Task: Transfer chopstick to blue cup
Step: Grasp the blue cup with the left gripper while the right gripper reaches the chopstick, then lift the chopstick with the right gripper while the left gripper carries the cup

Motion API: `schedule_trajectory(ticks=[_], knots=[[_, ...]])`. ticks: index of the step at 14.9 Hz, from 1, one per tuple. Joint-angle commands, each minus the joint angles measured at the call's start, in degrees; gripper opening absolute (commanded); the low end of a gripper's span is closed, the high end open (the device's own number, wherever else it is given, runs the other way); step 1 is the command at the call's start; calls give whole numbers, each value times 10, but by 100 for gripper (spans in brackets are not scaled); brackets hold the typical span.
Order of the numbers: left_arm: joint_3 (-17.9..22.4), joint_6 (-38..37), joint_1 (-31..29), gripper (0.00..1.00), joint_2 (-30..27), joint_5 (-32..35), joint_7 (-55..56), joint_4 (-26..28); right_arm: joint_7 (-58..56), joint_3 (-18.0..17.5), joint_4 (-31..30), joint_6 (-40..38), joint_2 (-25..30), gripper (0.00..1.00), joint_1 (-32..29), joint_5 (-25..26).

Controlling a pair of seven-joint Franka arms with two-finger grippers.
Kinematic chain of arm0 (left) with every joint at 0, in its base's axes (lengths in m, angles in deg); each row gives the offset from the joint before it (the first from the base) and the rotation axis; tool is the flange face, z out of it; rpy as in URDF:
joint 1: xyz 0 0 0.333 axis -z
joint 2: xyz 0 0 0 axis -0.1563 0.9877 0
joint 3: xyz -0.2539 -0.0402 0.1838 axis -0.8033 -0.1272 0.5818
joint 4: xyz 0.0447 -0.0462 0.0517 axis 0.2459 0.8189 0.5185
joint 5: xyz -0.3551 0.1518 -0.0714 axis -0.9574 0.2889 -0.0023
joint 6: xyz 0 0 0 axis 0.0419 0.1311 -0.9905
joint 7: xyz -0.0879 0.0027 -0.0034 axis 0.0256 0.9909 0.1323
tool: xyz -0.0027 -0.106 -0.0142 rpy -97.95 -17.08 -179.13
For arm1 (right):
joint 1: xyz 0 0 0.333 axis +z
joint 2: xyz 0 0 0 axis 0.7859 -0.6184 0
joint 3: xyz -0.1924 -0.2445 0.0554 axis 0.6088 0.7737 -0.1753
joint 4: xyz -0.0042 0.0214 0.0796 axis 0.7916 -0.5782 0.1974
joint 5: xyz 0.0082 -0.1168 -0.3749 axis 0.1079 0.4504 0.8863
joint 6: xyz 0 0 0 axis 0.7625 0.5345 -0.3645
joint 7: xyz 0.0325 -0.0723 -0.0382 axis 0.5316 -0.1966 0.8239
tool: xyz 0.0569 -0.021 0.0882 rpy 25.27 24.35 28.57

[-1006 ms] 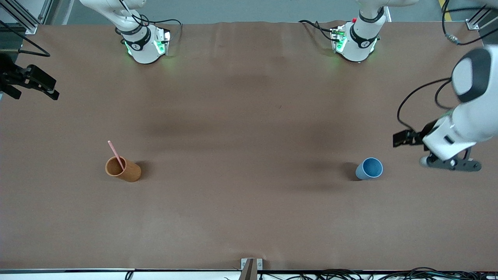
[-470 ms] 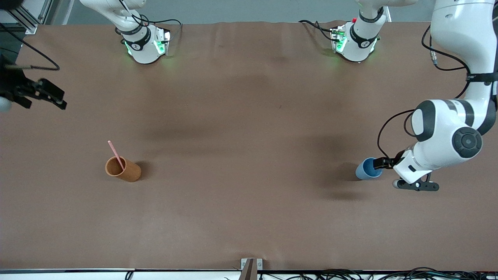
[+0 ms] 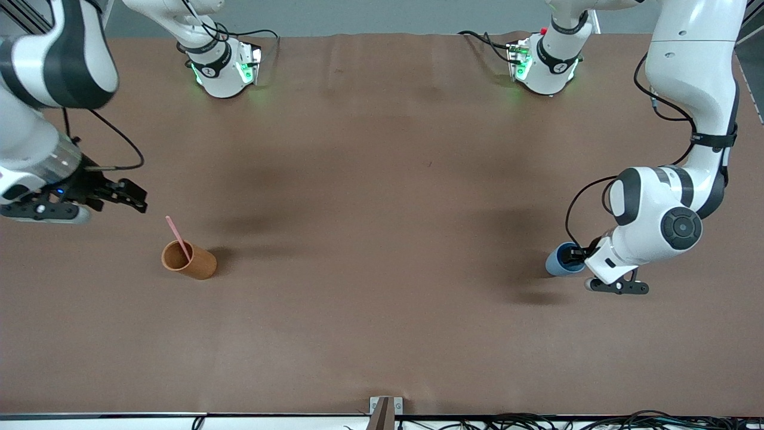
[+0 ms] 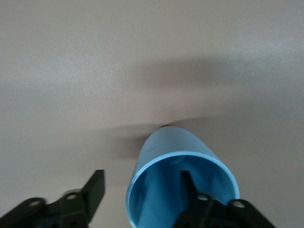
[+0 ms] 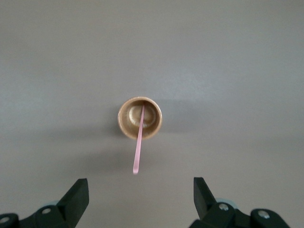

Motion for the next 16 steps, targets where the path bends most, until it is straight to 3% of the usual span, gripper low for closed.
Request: schedule_trajectory(ticks=[1, 6, 8, 11, 16], knots=[[-3, 12, -2, 0, -10, -2, 0, 13, -6, -3, -53, 76, 5, 97, -7, -9], [-5, 6, 2, 0, -20, 0, 1, 4, -6, -4, -141, 196, -8, 95, -9, -9], [-9, -23, 14, 0, -46, -1, 37, -5, -7, -3, -164, 221, -8, 90, -8, -9], [-34, -96, 72, 0, -60, -4, 186, -41, -5, -7, -200, 259, -7, 81, -6, -9], [-72, -98, 192, 0, -41, -7, 461, -79, 1, -11, -203, 254, -4, 54, -1, -9]])
